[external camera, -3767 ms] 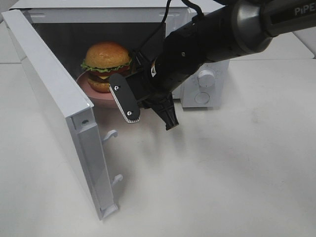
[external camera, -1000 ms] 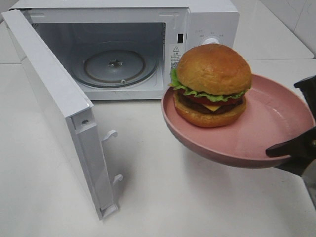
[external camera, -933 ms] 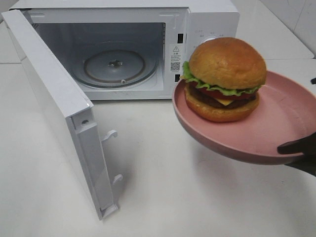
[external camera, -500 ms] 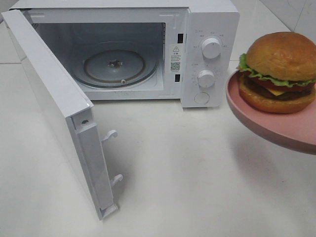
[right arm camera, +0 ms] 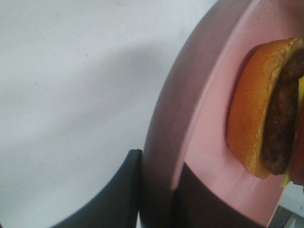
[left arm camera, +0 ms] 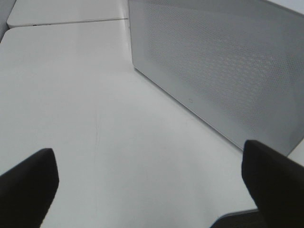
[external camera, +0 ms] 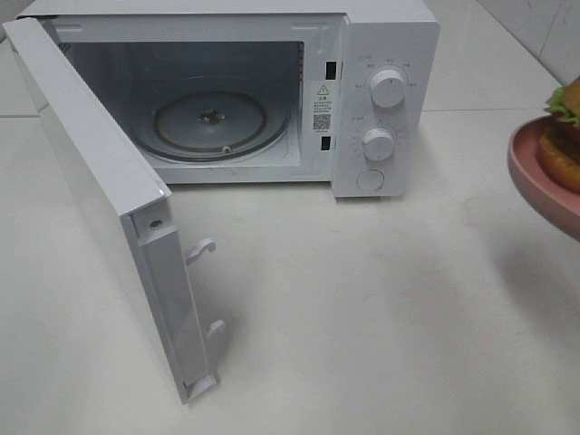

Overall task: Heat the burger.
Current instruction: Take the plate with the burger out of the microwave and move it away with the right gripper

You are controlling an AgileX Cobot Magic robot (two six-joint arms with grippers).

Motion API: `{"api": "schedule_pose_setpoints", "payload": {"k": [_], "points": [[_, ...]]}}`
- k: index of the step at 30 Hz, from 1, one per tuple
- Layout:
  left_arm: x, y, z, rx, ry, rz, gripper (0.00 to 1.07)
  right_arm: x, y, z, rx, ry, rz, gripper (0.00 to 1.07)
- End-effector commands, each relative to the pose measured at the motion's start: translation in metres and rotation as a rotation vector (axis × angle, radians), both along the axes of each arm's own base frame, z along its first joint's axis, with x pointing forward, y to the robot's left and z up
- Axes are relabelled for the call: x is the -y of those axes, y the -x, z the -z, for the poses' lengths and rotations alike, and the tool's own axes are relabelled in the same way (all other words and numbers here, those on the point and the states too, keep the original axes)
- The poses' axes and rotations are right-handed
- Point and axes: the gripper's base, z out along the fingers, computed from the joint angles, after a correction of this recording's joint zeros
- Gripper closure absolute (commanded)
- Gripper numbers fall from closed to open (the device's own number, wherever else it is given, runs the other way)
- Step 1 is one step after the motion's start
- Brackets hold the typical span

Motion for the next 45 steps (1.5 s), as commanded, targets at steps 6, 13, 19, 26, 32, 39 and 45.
{"api": "schedule_pose_setpoints", "payload": {"k": [6, 13, 19, 26, 32, 39, 45], "points": [[0.000, 0.001, 0.000, 0.025, 0.010, -0.002, 0.09, 0.002, -0.017, 0.004, 0.031, 0.051, 0.234, 1.03], [0.000, 0.001, 0.000, 0.025, 0.010, -0.002, 0.09, -0.004, -0.030, 0.013, 0.042, 0.025, 0.393, 1.03], [0.000, 0.001, 0.000, 0.025, 0.010, -0.002, 0.09, -0.011, -0.045, 0.027, 0.083, -0.004, 0.576, 1.03], [0.000, 0.001, 0.000, 0.025, 0.010, -0.002, 0.09, -0.018, -0.058, 0.043, 0.125, -0.020, 0.727, 1.02], [0.000, 0.001, 0.000, 0.025, 0.010, -0.002, 0.09, -0.029, -0.074, 0.054, 0.157, -0.057, 0.851, 1.02], [0.000, 0.001, 0.000, 0.025, 0.010, -0.002, 0.09, -0.044, -0.092, 0.071, 0.148, -0.020, 0.922, 1.01], [0.000, 0.001, 0.000, 0.025, 0.010, -0.002, 0.09, -0.050, -0.101, 0.093, 0.138, 0.032, 0.981, 1.00]]}}
